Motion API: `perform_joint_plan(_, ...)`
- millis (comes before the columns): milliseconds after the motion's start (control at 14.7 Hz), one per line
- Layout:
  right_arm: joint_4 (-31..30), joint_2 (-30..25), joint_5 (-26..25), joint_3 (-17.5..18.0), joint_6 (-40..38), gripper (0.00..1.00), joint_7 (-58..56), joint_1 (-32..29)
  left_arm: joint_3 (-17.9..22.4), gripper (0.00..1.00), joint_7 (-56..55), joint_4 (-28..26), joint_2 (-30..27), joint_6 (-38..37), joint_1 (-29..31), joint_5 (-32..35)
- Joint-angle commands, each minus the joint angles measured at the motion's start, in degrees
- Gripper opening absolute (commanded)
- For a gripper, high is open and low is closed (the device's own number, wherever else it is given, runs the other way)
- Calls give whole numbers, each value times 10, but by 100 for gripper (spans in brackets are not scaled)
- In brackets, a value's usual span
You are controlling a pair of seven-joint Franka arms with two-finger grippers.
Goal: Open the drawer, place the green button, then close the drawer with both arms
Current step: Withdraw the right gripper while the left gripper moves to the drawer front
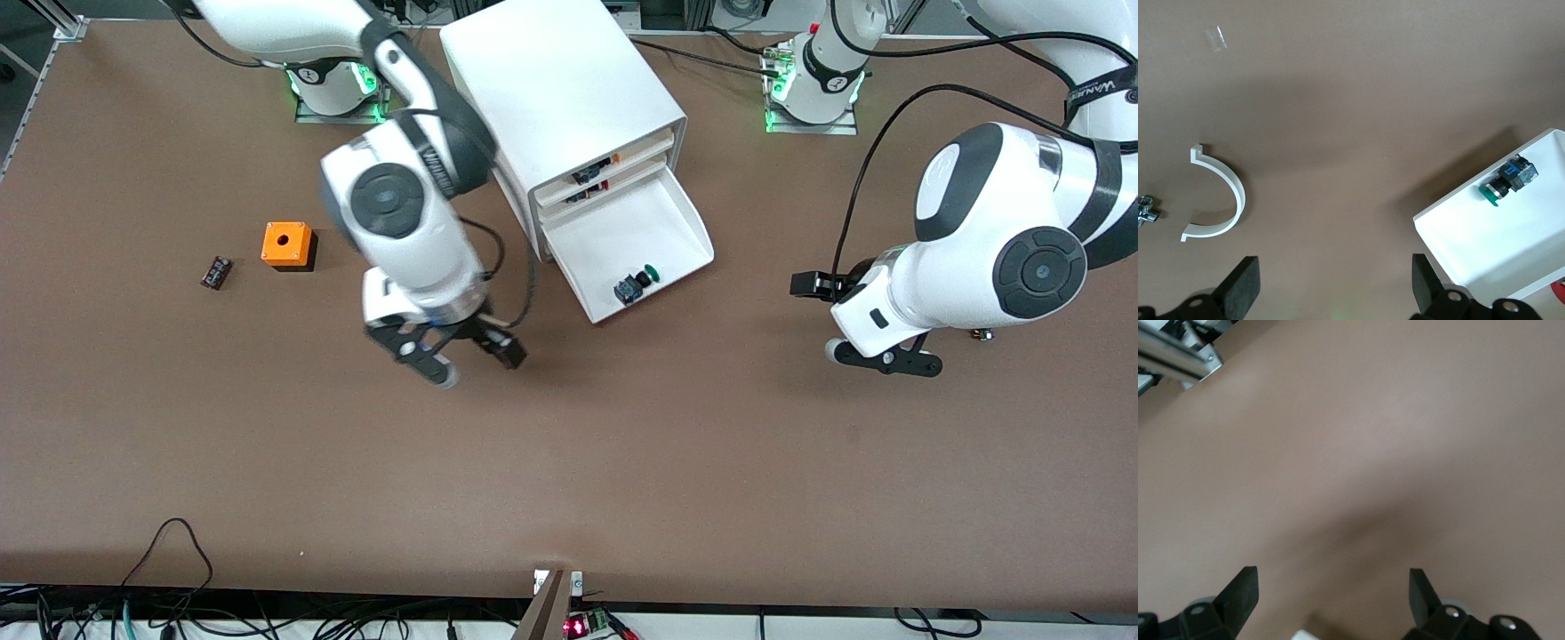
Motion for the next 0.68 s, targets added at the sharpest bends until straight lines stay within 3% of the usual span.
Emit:
perform_joint_plan(0, -84, -59, 10, 7, -17, 100, -121, -57, 2, 100, -67, 29, 31, 5, -14, 16)
perform_joint_plan(204, -130, -101, 12, 8, -32, 100, -244, -125, 2, 100, -203, 11, 36, 77, -45, 19)
perform_joint_plan(340, -158, -133, 30, 7, -48, 100, -294, -157, 2, 100, -297, -30, 43, 144, -74, 19)
perform_joint_plan(613, -234, -205, 35, 6, -48, 100, -390, -200, 0, 100, -355, -125, 57, 311, -89, 18)
